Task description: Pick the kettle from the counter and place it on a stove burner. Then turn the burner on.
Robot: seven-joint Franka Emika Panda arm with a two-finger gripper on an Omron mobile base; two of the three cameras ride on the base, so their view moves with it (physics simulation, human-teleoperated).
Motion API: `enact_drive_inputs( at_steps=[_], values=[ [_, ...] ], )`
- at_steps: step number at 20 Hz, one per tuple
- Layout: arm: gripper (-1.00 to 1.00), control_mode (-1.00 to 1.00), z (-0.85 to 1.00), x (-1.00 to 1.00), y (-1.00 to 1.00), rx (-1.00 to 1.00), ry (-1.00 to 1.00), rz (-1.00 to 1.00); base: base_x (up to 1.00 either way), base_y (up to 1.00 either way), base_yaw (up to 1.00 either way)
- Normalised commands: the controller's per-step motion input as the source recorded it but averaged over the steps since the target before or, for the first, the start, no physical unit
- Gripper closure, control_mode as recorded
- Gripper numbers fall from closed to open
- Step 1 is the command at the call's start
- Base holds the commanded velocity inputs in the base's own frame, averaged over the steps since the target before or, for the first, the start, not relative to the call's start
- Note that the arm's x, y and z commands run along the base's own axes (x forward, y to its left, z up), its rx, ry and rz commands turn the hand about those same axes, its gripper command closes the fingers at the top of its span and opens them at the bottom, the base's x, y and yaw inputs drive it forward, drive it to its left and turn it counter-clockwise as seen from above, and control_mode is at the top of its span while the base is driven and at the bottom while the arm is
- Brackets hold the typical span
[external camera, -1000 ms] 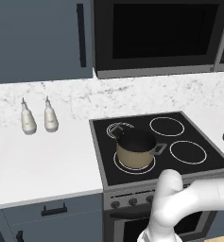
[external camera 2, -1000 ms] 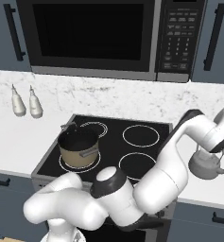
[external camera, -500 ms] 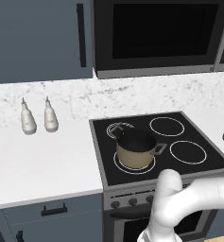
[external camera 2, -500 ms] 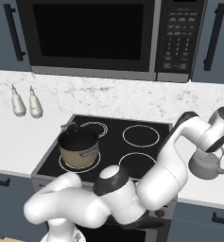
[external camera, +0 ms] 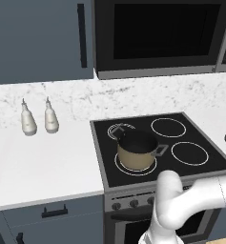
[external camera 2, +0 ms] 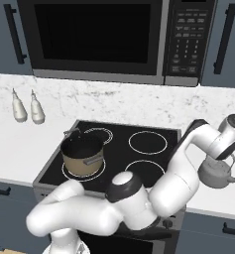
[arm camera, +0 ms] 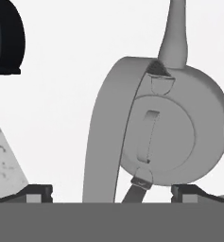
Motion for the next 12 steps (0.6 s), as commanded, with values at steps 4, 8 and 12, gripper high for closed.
enact_drive_inputs(
  at_steps=[4,8,12],
  values=[
    [-1.00,-1.00,-0.15,0.30,-0.12,0.00,0.00,0.00,0.00,0.00,0.00],
    [-1.00,-1.00,-0.17,0.28,-0.06,0.00,0.00,0.00,0.00,0.00,0.00],
    [1.00,-1.00,-0.19,0.13,0.00,0.00,0.00,0.00,0.00,0.00,0.00]
  ],
)
